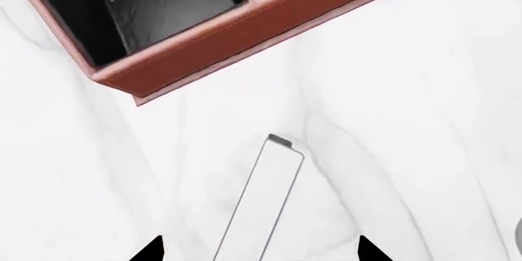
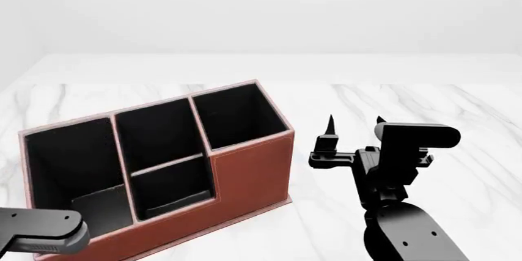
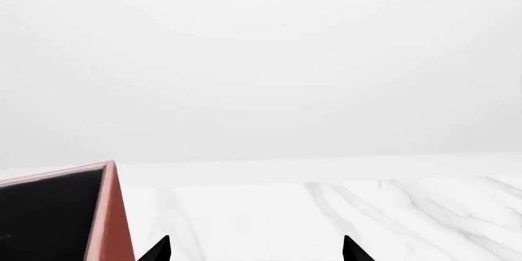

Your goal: Pick up the book and place it in the front compartment of the caddy.

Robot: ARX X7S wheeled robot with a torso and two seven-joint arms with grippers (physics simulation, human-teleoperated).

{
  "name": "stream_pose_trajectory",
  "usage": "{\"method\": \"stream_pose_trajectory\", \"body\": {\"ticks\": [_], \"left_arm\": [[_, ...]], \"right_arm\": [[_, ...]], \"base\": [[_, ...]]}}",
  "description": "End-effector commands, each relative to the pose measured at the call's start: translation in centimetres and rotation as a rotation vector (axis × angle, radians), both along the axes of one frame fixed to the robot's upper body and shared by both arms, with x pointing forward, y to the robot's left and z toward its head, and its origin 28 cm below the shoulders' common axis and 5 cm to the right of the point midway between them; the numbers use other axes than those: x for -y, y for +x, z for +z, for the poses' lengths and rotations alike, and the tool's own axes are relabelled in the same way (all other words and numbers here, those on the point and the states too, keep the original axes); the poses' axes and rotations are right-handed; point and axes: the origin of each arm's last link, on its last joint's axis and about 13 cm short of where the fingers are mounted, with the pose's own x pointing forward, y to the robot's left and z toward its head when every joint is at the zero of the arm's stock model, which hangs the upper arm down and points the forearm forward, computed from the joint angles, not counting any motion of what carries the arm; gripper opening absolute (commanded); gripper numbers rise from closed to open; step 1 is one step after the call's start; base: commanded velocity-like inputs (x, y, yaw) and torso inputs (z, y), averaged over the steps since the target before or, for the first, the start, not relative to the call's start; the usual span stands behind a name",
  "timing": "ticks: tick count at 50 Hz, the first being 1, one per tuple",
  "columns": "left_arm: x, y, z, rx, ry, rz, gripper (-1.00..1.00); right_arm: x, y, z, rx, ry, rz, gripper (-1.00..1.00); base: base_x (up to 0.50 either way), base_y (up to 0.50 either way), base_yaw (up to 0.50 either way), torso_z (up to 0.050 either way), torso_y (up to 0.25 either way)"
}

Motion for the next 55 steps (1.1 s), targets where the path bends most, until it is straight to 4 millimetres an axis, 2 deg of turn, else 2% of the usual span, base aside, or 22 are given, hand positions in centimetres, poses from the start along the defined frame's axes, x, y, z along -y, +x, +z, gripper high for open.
{"method": "stream_pose_trajectory", "body": {"ticks": [1, 16, 25, 41, 55], "left_arm": [[-0.4, 0.5, -1.3, -0.030, -0.013, -0.005, 1.00], [-1.3, 1.3, -2.9, -0.038, -0.034, -0.008, 1.00], [-1.7, 1.5, -5.0, -0.062, -0.060, -0.001, 1.00], [-2.2, 1.3, -7.6, -0.097, -0.091, 0.013, 1.00], [-2.4, 1.3, -7.9, -0.107, -0.089, 0.019, 1.00]], "right_arm": [[0.0, 0.1, -0.1, -0.003, 0.002, -0.004, 1.00], [0.0, 0.1, -0.1, -0.004, 0.004, -0.003, 1.00], [0.0, 0.2, -0.3, -0.009, 0.003, -0.005, 1.00], [0.0, 0.2, -0.5, -0.013, 0.004, -0.004, 1.00], [0.1, 0.3, -0.5, -0.014, 0.005, -0.006, 1.00]], "base": [[0.00, 0.00, 0.00, 0.000, 0.000], [0.00, 0.00, 0.00, 0.000, 0.000], [0.00, 0.00, 0.00, 0.000, 0.000], [0.00, 0.00, 0.00, 0.000, 0.000], [0.00, 0.00, 0.00, 0.000, 0.000]]}}
